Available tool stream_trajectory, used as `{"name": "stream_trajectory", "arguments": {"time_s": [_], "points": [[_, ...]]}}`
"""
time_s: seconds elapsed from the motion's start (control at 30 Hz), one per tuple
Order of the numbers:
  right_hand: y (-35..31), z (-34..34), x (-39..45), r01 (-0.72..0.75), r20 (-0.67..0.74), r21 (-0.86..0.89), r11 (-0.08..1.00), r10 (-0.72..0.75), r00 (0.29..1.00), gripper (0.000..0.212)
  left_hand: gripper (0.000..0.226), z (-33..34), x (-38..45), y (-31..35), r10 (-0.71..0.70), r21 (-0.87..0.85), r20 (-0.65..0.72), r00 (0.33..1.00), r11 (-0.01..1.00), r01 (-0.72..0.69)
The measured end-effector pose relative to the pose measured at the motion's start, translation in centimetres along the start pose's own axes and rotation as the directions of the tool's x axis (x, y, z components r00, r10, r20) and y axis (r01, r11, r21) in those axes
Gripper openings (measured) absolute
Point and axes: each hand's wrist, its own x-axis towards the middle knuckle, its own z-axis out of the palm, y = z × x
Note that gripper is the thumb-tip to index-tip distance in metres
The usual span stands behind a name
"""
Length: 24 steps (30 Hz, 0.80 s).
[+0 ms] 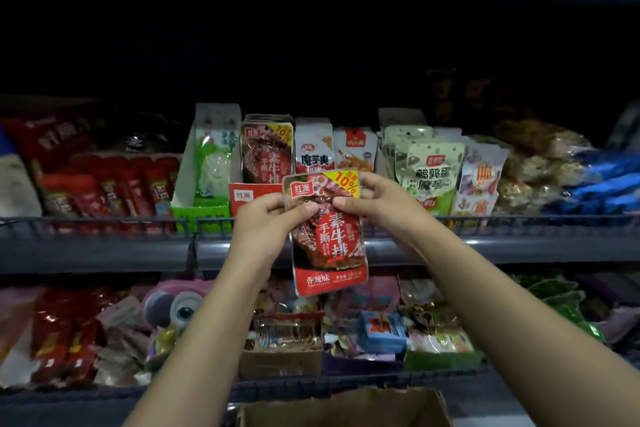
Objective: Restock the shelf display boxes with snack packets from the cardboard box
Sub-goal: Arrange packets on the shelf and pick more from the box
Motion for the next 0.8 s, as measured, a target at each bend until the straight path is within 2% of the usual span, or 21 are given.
{"name": "stream_trajectory", "arguments": {"time_s": [0.1, 0.17, 0.2, 0.27, 0.33, 0.43, 0.57, 0.7, 0.8], "points": [[-1.6, 0.1, 1.8, 0.000, 0.017, -0.059, 0.998, 0.001, 1.000, 0.034, 0.009, 0.0, 1.1, 0.3, 0.085, -0.007, -0.027, 0.996, 0.996, -0.085], [-2.7, 0.1, 3.0, 0.013, -0.004, -0.068, 0.998, -0.013, 1.000, 0.030, 0.008, -0.2, 1.8, 0.0, 0.188, 0.106, -0.077, 0.979, 0.978, -0.179], [-3.2, 0.1, 3.7, 0.021, -0.032, -0.062, 0.998, -0.023, 0.999, 0.027, 0.007, -0.5, 2.3, -0.3, 0.261, 0.215, -0.113, 0.959, 0.948, -0.233], [-4.0, 0.0, 5.2, 0.045, -0.115, -0.036, 0.998, -0.049, 0.992, 0.021, 0.015, -1.5, 3.2, -1.4, 0.447, 0.508, -0.150, 0.882, 0.800, -0.319], [-5.0, 0.1, 6.9, 0.087, -0.208, -0.009, 0.996, -0.087, 0.974, 0.025, 0.031, -2.7, 4.3, -2.5, 0.550, 0.688, -0.091, 0.830, 0.637, -0.347], [-6.6, 0.7, 9.1, 0.161, -0.308, 0.054, 0.985, -0.137, 0.941, 0.034, 0.046, -3.7, 5.1, -3.3, 0.521, 0.758, 0.020, 0.853, 0.549, -0.353], [-8.0, 2.3, 12.6, 0.162, -0.335, -0.003, 0.987, -0.154, 0.930, 0.016, 0.058, -4.7, 5.9, -4.8, 0.506, 0.822, 0.092, 0.858, 0.447, -0.352], [-8.4, 3.9, 15.3, 0.158, -0.347, -0.114, 0.981, -0.189, 0.919, 0.013, 0.052, -5.2, 6.5, -5.8, 0.554, 0.860, 0.142, 0.820, 0.341, -0.379], [-8.0, 5.4, 16.8, 0.174, -0.319, -0.171, 0.970, -0.222, 0.921, 0.022, 0.049, -5.5, 6.6, -6.0, 0.587, 0.863, 0.163, 0.793, 0.304, -0.402]]}}
